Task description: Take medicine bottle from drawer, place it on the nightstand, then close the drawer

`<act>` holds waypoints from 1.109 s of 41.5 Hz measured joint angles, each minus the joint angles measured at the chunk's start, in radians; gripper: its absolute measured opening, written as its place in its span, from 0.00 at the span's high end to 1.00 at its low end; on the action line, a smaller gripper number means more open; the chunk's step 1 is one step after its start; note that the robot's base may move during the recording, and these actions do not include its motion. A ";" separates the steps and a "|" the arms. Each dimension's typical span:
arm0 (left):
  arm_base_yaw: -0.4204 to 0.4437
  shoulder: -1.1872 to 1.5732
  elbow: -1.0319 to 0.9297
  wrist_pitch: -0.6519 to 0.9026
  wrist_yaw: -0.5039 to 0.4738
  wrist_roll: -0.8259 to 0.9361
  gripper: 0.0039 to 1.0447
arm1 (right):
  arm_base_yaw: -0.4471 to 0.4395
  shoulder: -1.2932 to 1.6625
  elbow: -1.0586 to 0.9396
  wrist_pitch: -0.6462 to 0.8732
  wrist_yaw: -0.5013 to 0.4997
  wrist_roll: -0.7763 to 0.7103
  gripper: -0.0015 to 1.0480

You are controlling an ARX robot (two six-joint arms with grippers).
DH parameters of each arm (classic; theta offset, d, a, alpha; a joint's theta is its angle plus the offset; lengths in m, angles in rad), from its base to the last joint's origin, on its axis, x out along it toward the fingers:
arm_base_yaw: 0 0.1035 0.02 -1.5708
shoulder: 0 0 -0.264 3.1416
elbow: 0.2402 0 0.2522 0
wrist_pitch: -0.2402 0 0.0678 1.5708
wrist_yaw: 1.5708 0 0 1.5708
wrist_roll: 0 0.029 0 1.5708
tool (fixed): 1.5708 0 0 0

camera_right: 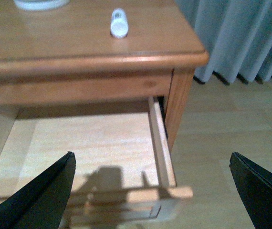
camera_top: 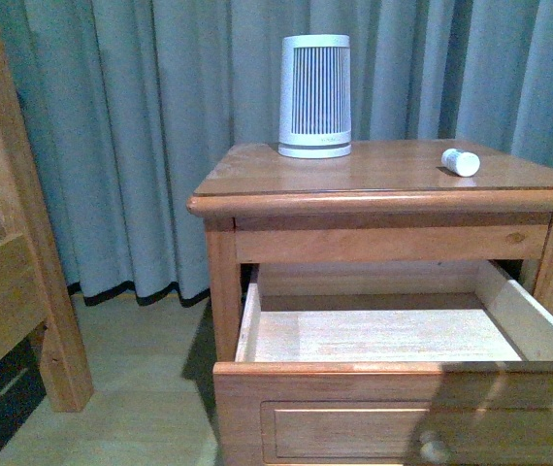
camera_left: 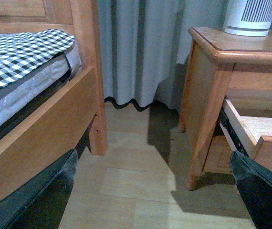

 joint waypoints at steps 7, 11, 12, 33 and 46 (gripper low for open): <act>0.000 0.000 0.000 0.000 0.000 0.000 0.06 | 0.049 0.017 -0.206 0.053 -0.007 0.038 0.07; 0.000 0.000 0.000 0.000 0.000 0.000 0.06 | 0.055 0.168 -0.283 0.214 -0.004 0.047 0.07; 0.000 0.000 0.000 0.000 0.000 0.000 0.06 | 0.055 0.201 -0.287 0.249 -0.004 0.047 0.07; 0.000 0.000 0.000 0.000 0.000 0.000 0.06 | 0.044 0.996 0.099 0.575 0.032 0.009 0.07; 0.000 0.000 0.000 0.000 0.000 0.000 0.06 | 0.020 1.103 0.377 0.562 0.056 -0.044 0.07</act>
